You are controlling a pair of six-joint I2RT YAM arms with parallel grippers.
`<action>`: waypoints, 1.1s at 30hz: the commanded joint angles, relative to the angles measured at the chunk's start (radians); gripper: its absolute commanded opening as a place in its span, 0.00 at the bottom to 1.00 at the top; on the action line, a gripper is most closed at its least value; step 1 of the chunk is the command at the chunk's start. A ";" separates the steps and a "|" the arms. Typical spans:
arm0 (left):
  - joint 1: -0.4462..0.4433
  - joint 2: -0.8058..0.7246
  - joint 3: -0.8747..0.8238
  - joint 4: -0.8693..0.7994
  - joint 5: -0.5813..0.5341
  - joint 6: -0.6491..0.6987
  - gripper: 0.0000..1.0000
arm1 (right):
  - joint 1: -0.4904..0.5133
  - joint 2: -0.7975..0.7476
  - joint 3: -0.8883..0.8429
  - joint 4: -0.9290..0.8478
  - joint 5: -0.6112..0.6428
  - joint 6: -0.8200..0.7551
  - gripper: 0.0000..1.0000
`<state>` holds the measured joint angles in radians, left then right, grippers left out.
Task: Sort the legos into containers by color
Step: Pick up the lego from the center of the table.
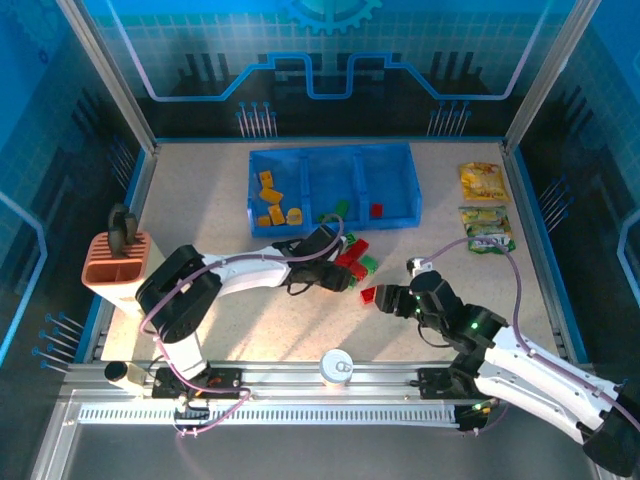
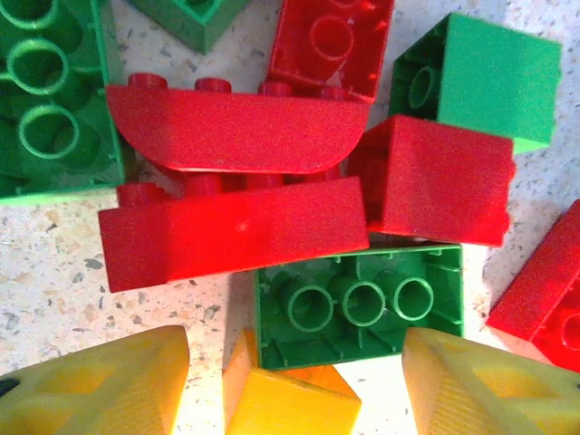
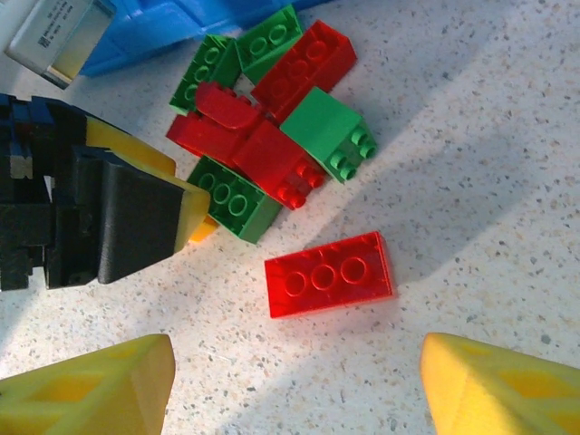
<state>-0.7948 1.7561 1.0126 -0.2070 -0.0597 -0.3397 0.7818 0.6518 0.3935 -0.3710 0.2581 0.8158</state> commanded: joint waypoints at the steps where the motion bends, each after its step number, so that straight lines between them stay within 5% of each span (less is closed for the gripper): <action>1: -0.016 0.014 0.015 -0.025 -0.016 0.005 0.63 | -0.013 -0.005 -0.010 -0.006 0.015 0.021 0.73; 9: -0.026 0.018 -0.020 0.002 -0.035 -0.018 0.50 | -0.016 0.025 -0.009 0.022 0.002 0.017 0.73; 21: -0.035 -0.012 -0.085 0.019 -0.051 -0.052 0.57 | -0.015 0.022 -0.008 0.020 -0.008 0.029 0.73; 33: -0.037 -0.079 -0.108 0.006 -0.116 -0.067 0.37 | -0.016 0.060 0.043 0.017 -0.018 0.013 0.72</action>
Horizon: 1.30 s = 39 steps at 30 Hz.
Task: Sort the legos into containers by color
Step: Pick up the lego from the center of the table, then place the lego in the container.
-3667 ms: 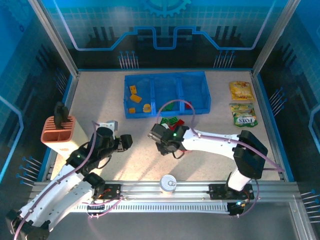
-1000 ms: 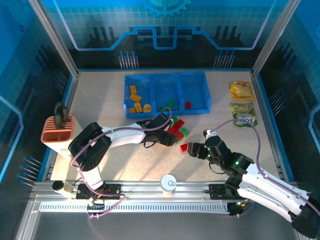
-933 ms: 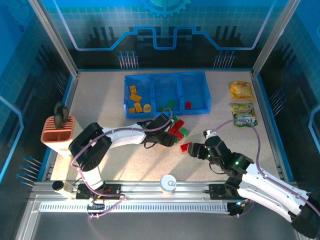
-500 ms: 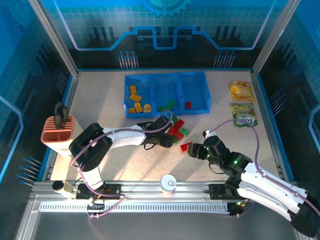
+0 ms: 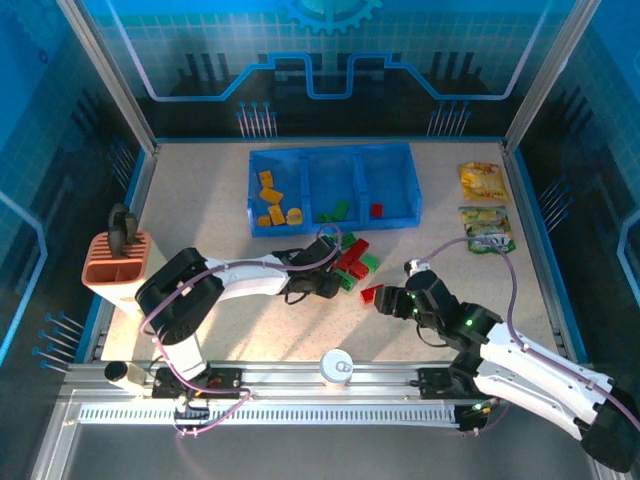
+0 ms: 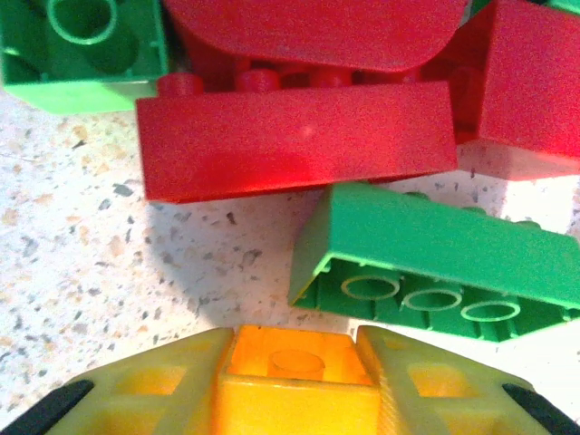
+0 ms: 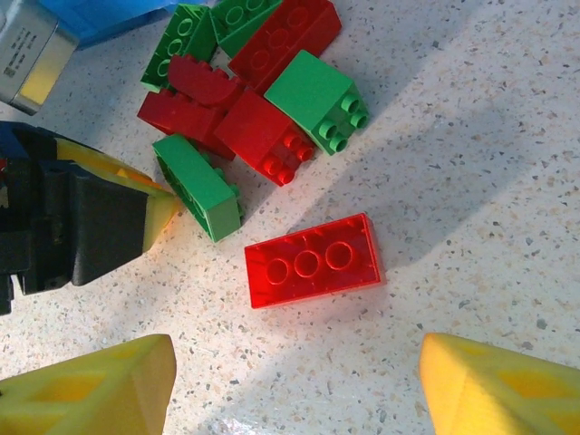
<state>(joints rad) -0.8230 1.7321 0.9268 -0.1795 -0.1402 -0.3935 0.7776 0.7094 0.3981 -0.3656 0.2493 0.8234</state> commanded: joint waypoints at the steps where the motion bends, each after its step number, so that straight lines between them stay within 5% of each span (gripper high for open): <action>1: -0.008 -0.070 -0.025 -0.027 -0.045 -0.011 0.36 | -0.012 0.006 0.037 0.016 -0.012 0.006 0.72; 7: 0.022 -0.167 -0.030 -0.067 -0.120 0.010 0.36 | -0.012 0.027 0.032 0.044 -0.027 0.013 0.72; 16: 0.323 -0.272 -0.029 -0.063 -0.037 -0.071 0.36 | -0.009 0.014 0.015 0.050 -0.039 0.025 0.72; 31: 0.492 -0.004 0.315 -0.147 -0.024 -0.030 0.37 | 0.006 -0.073 -0.037 0.001 -0.044 0.058 0.71; 37: 0.509 0.057 0.421 -0.213 -0.018 0.005 0.44 | 0.006 -0.146 -0.047 -0.059 -0.019 0.065 0.71; 39: 0.509 0.035 0.430 -0.221 -0.005 0.008 0.65 | 0.008 -0.156 -0.044 -0.083 -0.005 0.066 0.71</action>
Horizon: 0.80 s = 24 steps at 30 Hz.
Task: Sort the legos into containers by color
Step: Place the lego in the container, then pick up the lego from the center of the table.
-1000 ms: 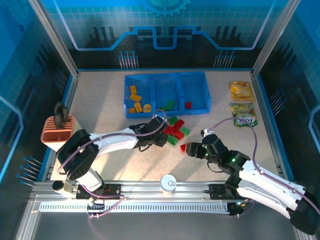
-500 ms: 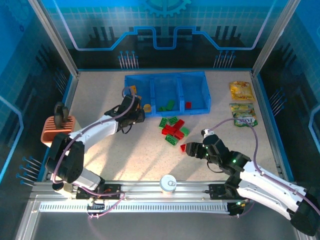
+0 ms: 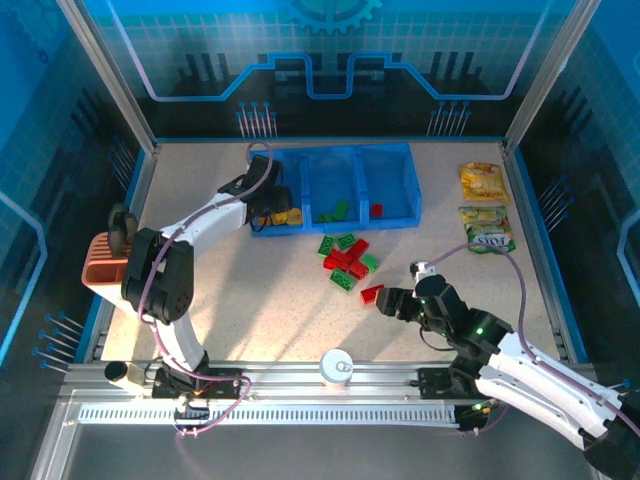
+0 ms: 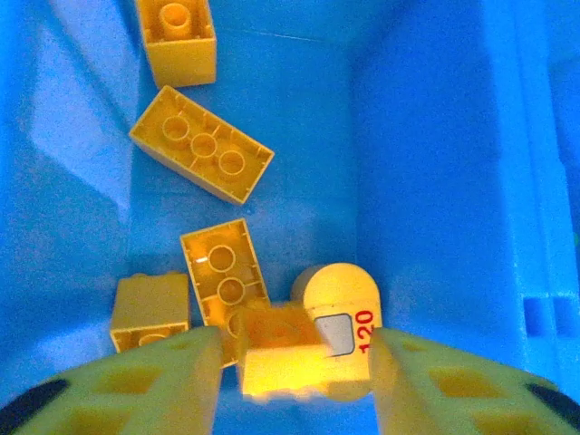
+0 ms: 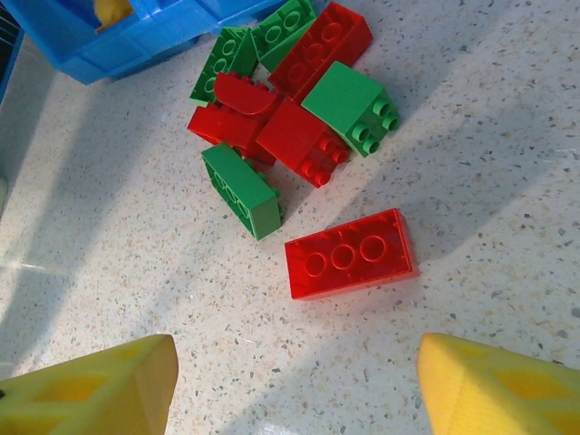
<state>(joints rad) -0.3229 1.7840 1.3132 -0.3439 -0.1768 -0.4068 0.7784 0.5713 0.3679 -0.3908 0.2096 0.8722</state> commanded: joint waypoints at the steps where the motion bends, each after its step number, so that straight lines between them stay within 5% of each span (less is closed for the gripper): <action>1: 0.007 -0.041 0.032 -0.044 0.041 0.019 0.72 | 0.006 -0.018 -0.008 -0.068 0.040 0.014 0.71; 10: -0.058 -0.302 -0.138 0.009 0.067 0.019 0.76 | 0.007 0.072 0.110 -0.124 0.106 -0.082 0.72; 24: -0.281 -0.774 -0.723 0.149 -0.007 -0.121 0.75 | 0.007 0.551 0.505 -0.198 0.006 -0.325 0.74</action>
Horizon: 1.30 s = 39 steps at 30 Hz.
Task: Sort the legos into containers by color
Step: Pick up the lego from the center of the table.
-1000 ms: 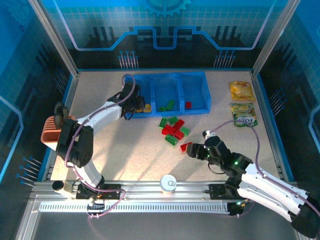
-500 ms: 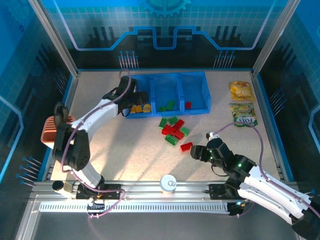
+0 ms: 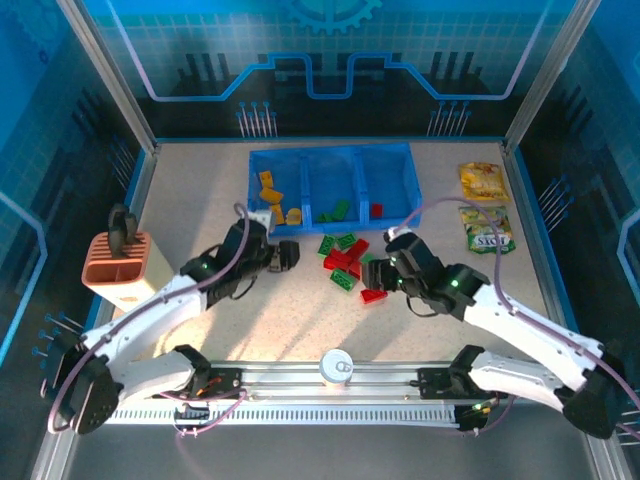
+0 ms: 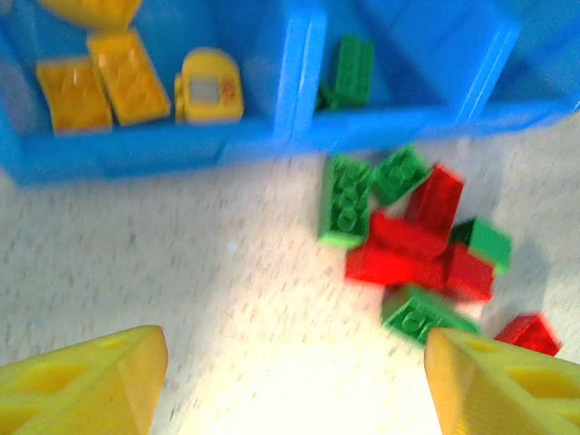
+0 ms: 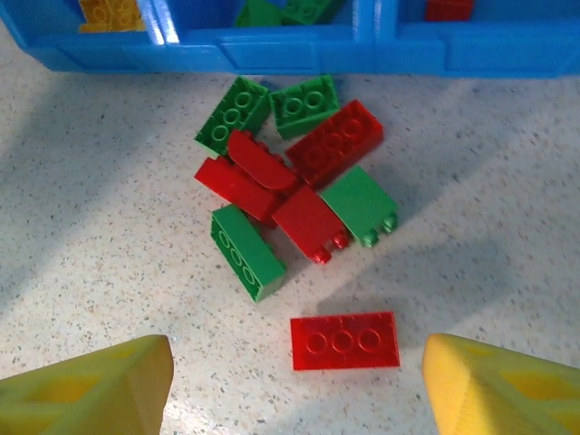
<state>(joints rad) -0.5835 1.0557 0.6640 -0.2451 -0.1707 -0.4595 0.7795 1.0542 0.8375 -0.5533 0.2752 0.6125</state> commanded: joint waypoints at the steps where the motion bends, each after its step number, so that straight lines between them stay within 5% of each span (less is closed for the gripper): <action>1: -0.034 -0.069 -0.104 0.050 -0.015 -0.086 0.75 | 0.007 0.113 0.077 -0.032 -0.079 -0.070 0.73; 13: -0.166 -0.256 -0.239 -0.033 -0.063 -0.168 0.75 | 0.027 0.522 0.249 -0.052 -0.146 -0.089 0.65; 39: -0.192 -0.324 -0.282 -0.055 -0.099 -0.183 0.74 | 0.141 0.813 0.385 -0.087 -0.112 -0.077 0.56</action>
<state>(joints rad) -0.7673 0.7536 0.4019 -0.2787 -0.2478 -0.6308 0.9077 1.8465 1.2045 -0.6132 0.1528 0.5228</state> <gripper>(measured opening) 0.737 0.554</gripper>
